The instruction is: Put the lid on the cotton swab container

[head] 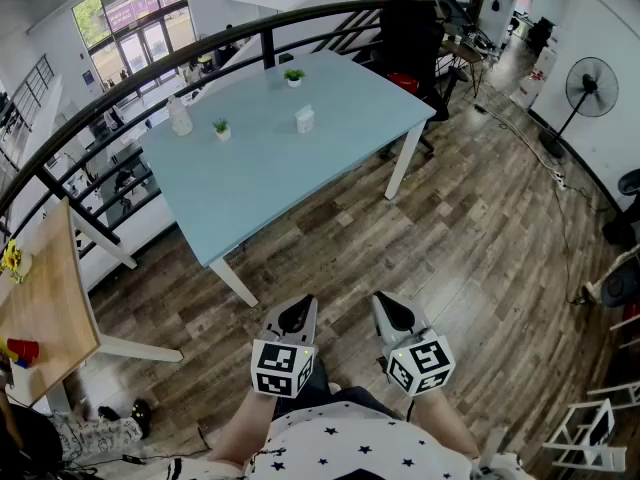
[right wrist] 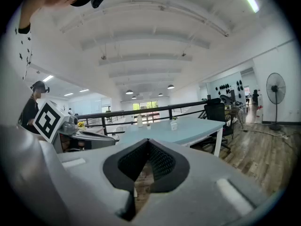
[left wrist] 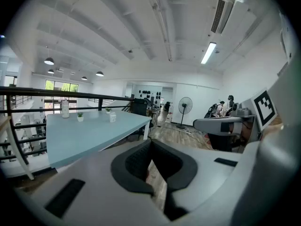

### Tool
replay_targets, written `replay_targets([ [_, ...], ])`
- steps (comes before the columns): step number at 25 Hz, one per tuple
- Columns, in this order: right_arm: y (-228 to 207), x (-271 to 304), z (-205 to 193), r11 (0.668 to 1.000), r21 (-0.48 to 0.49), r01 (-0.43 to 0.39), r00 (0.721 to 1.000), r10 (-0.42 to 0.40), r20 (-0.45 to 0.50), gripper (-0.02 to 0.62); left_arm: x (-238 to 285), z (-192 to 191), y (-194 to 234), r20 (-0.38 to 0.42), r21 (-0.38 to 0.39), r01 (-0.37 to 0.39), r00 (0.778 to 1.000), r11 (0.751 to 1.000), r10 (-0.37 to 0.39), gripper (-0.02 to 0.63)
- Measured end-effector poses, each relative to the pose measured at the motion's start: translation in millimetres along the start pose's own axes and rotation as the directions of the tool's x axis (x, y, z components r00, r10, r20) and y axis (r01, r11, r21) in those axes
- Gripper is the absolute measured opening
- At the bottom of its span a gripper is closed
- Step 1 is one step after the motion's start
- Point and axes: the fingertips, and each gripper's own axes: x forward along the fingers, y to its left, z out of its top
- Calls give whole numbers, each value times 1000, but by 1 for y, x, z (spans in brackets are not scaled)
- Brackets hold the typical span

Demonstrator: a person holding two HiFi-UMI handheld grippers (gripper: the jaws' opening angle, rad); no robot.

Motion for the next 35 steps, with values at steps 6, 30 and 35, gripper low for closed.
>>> replay_targets([
  [6,10,-38,-5,999,29,18,1000,-19,22,6,-29,4,-25,44,12,36,998,999,-37,3],
  [30,24,-60,-2,999,36,6,998,-8,58,6,-54,3,-39,90,-14,-14,996,1000,15,3],
  [35,21,-59,-5,999,51,-5,999,3,38,8,-52,3,-43,89,-16,-9,996,1000,10,5],
])
